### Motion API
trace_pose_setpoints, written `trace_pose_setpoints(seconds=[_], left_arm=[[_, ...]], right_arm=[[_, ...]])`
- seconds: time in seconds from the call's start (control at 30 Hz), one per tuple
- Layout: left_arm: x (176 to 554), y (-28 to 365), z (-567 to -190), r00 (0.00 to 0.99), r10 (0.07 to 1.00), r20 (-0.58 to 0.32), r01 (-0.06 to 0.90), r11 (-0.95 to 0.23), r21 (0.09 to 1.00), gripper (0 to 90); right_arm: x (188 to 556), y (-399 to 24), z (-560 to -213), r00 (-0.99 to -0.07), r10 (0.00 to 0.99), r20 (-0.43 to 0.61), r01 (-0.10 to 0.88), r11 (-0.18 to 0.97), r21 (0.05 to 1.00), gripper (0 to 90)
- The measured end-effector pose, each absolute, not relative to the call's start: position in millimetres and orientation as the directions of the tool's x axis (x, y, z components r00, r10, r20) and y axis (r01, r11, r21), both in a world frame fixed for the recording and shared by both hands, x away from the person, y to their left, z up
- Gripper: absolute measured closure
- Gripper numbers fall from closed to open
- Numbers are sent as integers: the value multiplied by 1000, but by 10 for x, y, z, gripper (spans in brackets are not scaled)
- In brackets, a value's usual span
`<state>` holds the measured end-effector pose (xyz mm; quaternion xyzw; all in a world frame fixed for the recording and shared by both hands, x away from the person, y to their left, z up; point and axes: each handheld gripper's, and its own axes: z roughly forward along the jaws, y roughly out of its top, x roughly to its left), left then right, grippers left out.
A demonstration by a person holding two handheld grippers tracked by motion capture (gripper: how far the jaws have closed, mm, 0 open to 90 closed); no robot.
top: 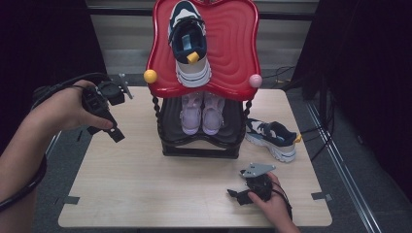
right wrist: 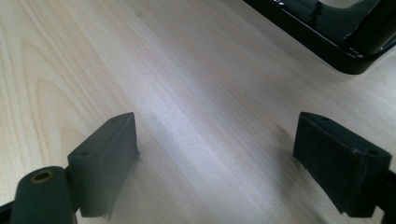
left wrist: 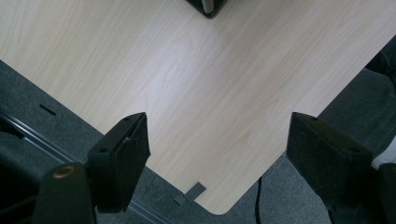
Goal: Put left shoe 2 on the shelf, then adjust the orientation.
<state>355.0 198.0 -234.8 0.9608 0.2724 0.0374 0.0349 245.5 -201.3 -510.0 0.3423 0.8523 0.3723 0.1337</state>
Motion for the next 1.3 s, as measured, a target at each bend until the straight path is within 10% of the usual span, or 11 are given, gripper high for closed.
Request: trace_pose_setpoints(seconds=[1.3], left_arm=[[3512, 2102, -3603, 826, 563, -44, 557, -801, 220, 212]], right_arm=[[2452, -2011, -5102, -730, 683, 30, 486, 488, 725, 133]])
